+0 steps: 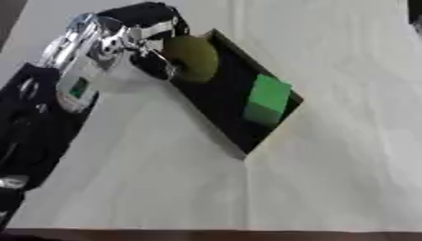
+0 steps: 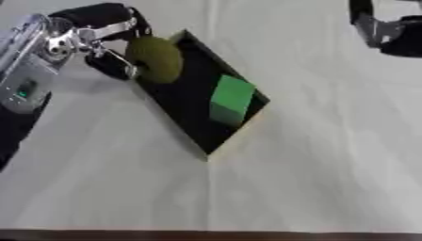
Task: Pick up objects on the table and place them in the box.
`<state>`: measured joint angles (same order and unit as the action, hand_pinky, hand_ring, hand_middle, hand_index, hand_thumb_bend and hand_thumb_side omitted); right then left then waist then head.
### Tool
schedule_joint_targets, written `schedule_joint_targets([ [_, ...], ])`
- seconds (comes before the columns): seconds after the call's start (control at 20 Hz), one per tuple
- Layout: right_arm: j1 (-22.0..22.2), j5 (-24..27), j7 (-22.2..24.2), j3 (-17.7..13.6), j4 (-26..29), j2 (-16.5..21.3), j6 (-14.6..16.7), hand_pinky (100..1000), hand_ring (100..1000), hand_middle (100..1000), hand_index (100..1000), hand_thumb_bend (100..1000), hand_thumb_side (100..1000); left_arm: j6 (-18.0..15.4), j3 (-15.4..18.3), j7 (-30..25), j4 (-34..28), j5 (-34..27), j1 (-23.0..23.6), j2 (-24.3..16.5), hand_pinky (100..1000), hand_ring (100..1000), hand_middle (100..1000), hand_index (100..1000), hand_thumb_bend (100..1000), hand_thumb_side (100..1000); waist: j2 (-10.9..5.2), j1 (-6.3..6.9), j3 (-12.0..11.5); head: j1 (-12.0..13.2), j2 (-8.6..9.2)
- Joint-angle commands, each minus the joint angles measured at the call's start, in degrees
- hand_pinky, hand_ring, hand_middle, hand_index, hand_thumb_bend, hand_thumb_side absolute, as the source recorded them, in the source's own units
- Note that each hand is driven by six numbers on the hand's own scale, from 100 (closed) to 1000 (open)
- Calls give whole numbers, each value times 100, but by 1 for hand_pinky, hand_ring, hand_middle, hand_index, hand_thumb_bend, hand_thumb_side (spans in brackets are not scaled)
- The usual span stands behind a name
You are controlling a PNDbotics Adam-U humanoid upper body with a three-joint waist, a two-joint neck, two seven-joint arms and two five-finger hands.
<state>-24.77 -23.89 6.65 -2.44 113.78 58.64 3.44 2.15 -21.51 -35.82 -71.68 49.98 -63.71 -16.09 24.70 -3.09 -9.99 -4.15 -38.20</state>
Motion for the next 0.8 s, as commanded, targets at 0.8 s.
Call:
schedule_joint_targets([
  [0.8,25,73,-101,-185,81,59,9,830,784,736,828,100,485,304,617,1018,-1717,-502,132,-527,864,827,803,885,183,548,-203,-24,-89,-104,-15],
])
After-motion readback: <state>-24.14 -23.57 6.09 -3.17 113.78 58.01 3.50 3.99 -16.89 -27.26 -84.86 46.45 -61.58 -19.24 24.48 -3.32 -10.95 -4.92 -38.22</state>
